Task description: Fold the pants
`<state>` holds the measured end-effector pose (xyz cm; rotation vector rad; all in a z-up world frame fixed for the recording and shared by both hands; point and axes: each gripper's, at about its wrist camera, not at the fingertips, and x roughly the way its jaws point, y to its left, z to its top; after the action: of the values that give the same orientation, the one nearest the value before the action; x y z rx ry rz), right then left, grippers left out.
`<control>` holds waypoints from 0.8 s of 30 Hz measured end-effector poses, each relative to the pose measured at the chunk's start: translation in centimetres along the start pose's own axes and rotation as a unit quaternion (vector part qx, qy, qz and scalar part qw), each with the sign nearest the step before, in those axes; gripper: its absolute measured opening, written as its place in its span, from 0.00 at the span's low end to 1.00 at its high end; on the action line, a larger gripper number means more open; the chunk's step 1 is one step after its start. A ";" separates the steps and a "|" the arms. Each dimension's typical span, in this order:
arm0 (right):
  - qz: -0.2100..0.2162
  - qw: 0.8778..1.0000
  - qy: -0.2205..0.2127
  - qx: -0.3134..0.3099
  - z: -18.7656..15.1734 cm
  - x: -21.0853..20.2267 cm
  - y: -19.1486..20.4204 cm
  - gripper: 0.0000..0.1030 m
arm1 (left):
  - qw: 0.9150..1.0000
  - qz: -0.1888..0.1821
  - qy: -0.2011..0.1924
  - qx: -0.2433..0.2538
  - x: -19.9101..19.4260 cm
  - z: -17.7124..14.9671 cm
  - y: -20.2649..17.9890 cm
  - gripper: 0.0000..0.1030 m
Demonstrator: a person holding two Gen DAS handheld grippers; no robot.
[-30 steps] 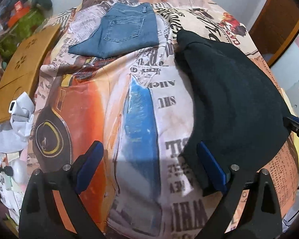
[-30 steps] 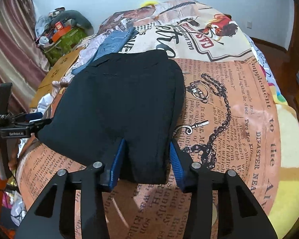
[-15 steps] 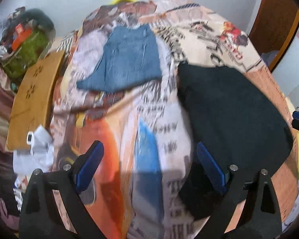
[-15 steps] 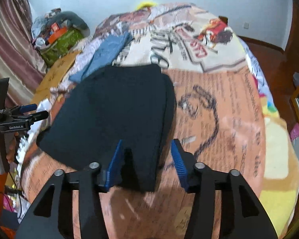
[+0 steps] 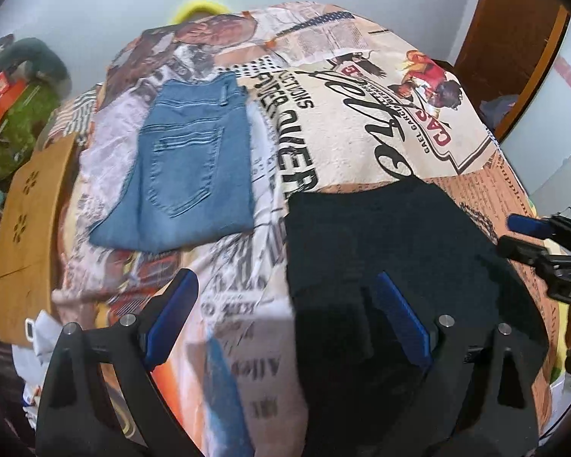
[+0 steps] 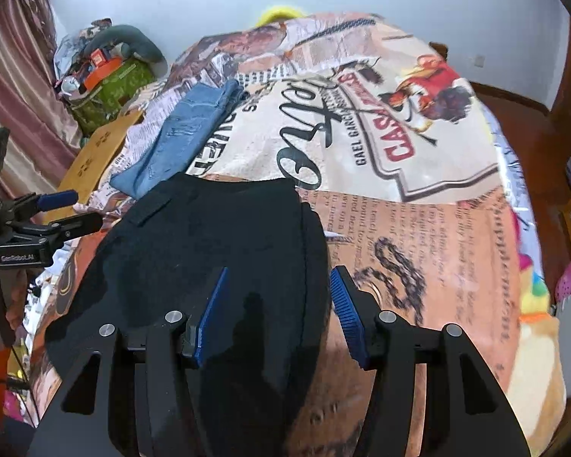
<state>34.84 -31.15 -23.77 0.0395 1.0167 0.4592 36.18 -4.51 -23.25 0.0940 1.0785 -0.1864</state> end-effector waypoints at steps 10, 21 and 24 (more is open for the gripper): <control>0.024 0.999 0.047 0.002 3.1 5.9 -1.4 0.49 | 0.999 -0.012 0.032 0.016 4.9 1.5 -1.2 0.93; 0.004 0.997 0.020 -0.076 2.2 6.4 -0.3 0.11 | 0.999 0.011 0.026 0.023 7.0 0.7 -0.8 0.93; -0.010 0.996 0.018 -0.085 2.4 6.8 -0.1 0.11 | 0.999 0.014 0.023 0.016 7.3 0.4 -0.4 0.93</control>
<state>39.87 -28.18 -28.05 -0.1308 1.0097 0.5289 39.80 -5.75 -29.53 0.1436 1.1203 -0.1764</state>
